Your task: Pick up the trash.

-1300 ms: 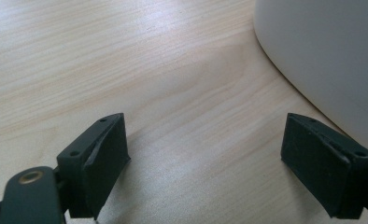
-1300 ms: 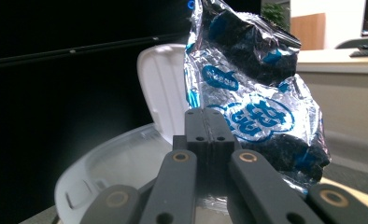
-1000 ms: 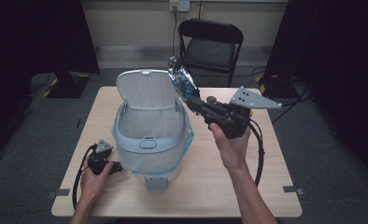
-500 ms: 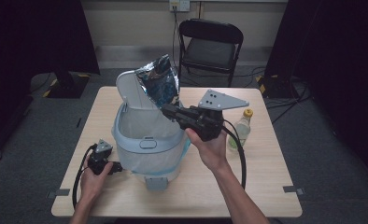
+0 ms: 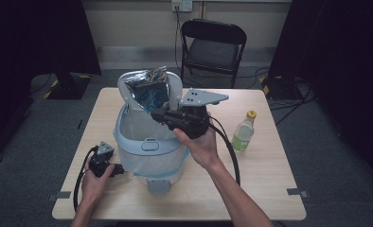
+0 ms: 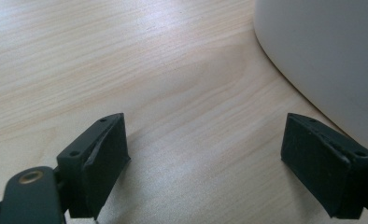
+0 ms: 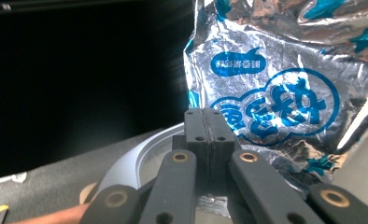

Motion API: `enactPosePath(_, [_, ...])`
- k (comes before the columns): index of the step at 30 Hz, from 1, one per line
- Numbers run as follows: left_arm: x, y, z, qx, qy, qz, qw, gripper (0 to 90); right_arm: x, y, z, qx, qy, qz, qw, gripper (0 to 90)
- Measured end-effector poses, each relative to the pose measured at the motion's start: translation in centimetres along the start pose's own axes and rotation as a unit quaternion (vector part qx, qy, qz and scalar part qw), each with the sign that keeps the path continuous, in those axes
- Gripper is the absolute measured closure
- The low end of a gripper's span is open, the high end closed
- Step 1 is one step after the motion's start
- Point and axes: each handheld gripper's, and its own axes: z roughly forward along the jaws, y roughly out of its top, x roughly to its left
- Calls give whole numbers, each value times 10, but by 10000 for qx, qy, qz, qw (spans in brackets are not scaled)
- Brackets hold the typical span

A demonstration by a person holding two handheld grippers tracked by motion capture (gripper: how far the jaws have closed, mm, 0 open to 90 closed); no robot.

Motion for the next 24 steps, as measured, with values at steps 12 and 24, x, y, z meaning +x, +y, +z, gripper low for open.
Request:
enactPosePath(12, [0, 0, 0, 5, 2, -2, 10000, 142, -9, -2, 13, 308, -53, 54, 9995, 805])
enactPosePath(24, [0, 0, 0, 3, 3, 0, 10000, 141, -13, -1, 19, 390, -64, 104, 9992, 722])
